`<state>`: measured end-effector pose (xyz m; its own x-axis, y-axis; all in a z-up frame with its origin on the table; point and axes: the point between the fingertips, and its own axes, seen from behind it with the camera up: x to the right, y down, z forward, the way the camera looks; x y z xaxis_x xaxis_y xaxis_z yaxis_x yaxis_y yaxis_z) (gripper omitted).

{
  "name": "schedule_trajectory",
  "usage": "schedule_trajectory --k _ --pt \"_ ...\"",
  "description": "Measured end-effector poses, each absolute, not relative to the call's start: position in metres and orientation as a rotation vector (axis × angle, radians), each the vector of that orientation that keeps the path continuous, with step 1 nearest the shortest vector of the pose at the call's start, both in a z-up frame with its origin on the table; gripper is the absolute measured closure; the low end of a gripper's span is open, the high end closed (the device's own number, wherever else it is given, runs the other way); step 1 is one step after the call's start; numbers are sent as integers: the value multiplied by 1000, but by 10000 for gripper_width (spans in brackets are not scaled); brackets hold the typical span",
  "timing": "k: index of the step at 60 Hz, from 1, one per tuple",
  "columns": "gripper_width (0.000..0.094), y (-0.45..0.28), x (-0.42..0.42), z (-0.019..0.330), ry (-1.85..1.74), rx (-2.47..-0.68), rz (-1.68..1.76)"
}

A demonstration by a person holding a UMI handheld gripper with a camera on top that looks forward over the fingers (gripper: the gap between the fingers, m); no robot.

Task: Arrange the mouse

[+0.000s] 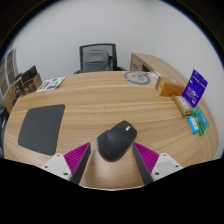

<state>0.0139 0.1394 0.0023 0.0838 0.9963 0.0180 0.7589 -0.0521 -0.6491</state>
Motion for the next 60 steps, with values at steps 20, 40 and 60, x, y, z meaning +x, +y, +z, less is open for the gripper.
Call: schedule_trajectory --k 20,40,60 --pt "69 139 -21 -7 -1741 -1894 630" --pt "73 127 -56 -13 -1775 -1874 635" --pt "506 128 -64 -12 -1776 -1867 642"
